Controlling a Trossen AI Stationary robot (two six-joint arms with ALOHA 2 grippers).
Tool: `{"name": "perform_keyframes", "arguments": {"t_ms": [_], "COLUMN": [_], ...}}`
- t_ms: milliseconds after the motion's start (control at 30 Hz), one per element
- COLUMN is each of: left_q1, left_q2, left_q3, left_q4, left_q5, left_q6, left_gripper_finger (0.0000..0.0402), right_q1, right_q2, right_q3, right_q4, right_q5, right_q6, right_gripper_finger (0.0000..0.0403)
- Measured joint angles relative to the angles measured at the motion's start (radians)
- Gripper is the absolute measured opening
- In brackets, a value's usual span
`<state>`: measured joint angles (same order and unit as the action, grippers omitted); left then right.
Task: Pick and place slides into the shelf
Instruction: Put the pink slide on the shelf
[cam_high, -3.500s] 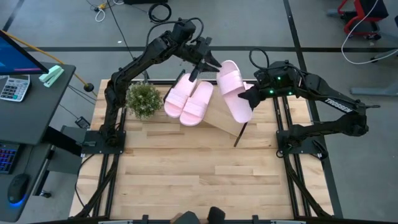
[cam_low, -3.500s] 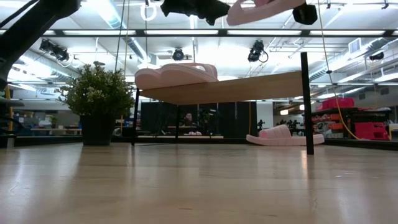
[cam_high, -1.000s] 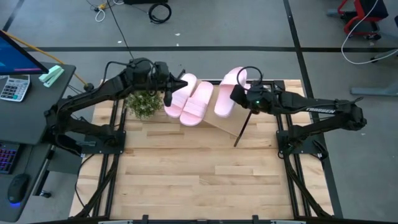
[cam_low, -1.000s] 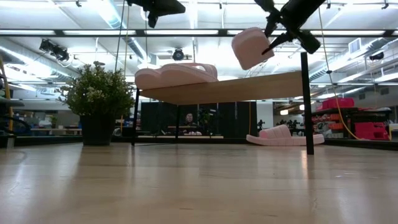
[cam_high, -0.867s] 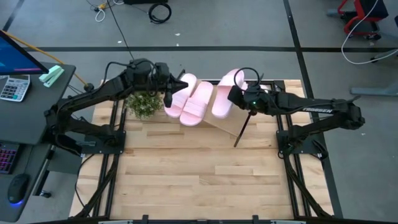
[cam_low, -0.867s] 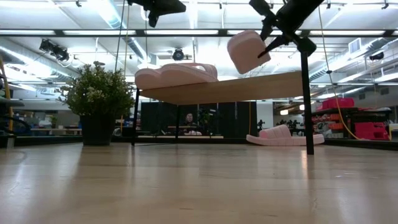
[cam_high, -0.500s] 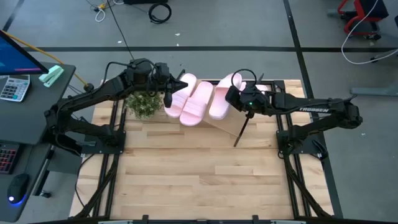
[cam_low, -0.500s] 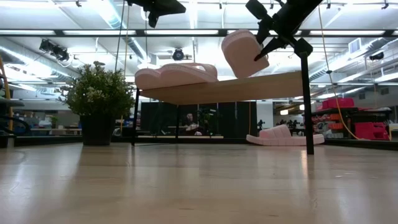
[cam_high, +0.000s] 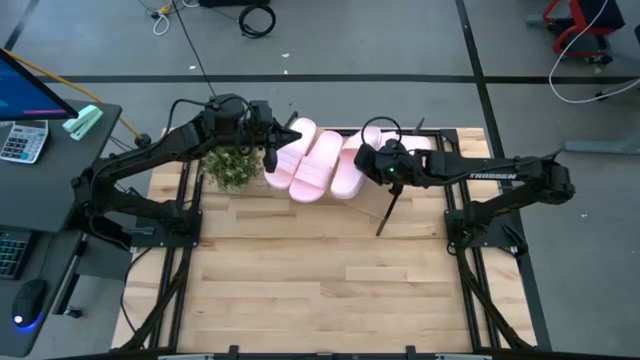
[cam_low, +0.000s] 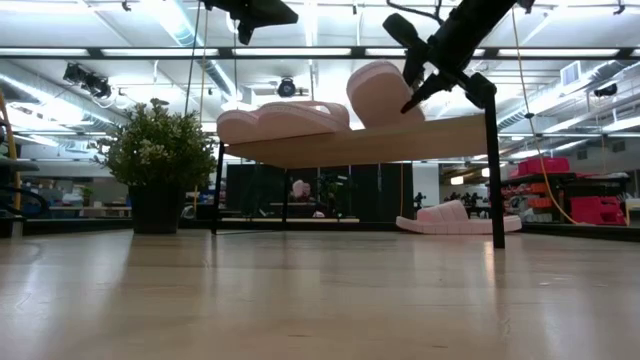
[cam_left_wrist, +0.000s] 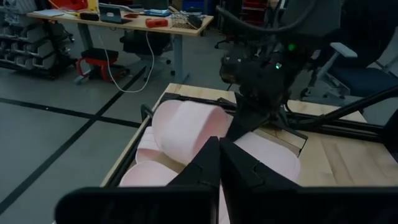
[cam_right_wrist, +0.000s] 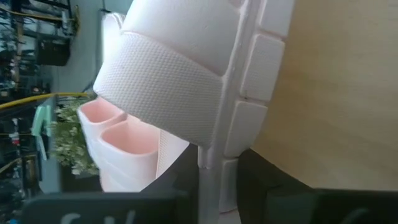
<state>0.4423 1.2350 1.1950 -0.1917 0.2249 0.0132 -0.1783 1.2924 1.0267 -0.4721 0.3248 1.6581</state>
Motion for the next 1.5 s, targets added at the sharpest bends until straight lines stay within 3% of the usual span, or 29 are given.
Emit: {"name": "perform_keyframes", "arguments": {"t_ms": [367, 833, 1033, 1267, 1500], "left_q1": [0.0, 0.0, 0.0, 0.0, 0.0], "left_q2": [0.0, 0.0, 0.0, 0.0, 0.0], "left_q3": [0.0, 0.0, 0.0, 0.0, 0.0], "left_q4": [0.0, 0.0, -0.001, -0.001, -0.002], "left_q5": [-0.002, -0.002, -0.002, -0.002, -0.002], "left_q6": [0.002, 0.0, 0.0, 0.001, 0.006], "left_gripper_finger": [0.0024, 0.0015, 0.0025, 0.0009, 0.0016], "right_q1": [-0.002, -0.003, -0.003, -0.007, -0.009], "right_q2": [0.015, 0.015, 0.015, 0.013, 0.018], "right_q3": [0.0, 0.0, 0.035, 0.114, 0.112], "right_q4": [0.027, 0.035, 0.002, -0.175, -0.181], "right_q5": [-0.021, -0.037, -0.042, -0.043, -0.088], "right_q6": [-0.017, -0.028, -0.038, -0.09, -0.1], "right_gripper_finger": [0.0086, 0.0156, 0.0156, 0.0142, 0.0148]}}
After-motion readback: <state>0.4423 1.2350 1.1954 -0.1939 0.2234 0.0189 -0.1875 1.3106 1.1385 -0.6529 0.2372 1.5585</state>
